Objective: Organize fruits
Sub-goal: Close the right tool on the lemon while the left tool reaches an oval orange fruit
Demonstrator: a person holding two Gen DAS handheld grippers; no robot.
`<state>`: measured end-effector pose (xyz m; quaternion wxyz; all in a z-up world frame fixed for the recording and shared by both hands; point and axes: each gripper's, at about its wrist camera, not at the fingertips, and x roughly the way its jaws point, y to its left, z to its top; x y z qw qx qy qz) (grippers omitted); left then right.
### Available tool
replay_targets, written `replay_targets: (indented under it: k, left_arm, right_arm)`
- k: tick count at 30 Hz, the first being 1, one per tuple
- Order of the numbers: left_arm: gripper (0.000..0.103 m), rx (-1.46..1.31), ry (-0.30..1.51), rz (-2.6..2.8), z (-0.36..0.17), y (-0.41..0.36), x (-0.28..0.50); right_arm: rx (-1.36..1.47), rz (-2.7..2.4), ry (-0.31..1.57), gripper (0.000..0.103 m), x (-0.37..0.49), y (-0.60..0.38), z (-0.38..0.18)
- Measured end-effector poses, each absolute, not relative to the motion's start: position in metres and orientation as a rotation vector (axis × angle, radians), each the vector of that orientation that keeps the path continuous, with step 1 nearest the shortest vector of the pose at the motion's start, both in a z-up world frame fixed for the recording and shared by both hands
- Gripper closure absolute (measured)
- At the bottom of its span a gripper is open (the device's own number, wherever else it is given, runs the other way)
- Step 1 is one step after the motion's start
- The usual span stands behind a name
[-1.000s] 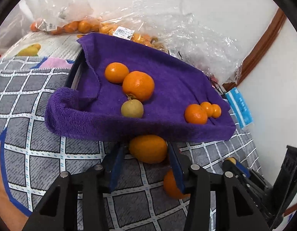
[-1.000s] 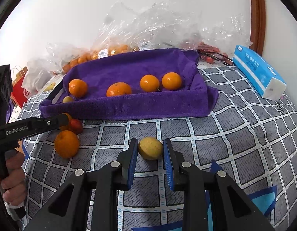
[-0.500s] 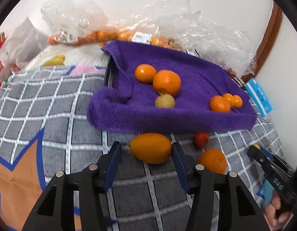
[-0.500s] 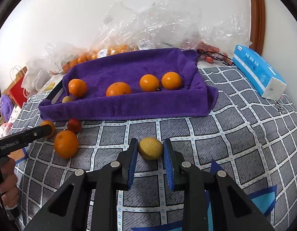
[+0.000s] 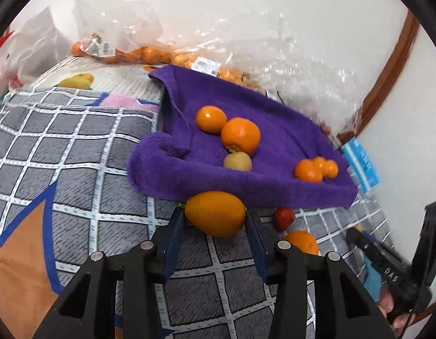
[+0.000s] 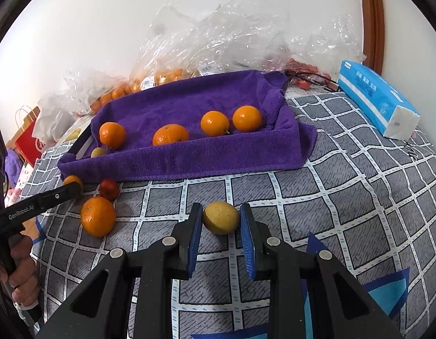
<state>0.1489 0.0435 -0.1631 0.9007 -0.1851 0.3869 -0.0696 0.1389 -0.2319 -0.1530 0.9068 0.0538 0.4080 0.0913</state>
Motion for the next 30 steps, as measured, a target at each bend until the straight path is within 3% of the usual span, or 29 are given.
replay_targets:
  k: [30]
  left_arm:
    - [0.062, -0.258, 0.588, -0.094, -0.132, 0.034, 0.112]
  right_arm:
    - [0.136, 0.225, 0.724, 0.076, 0.123, -0.233, -0.138]
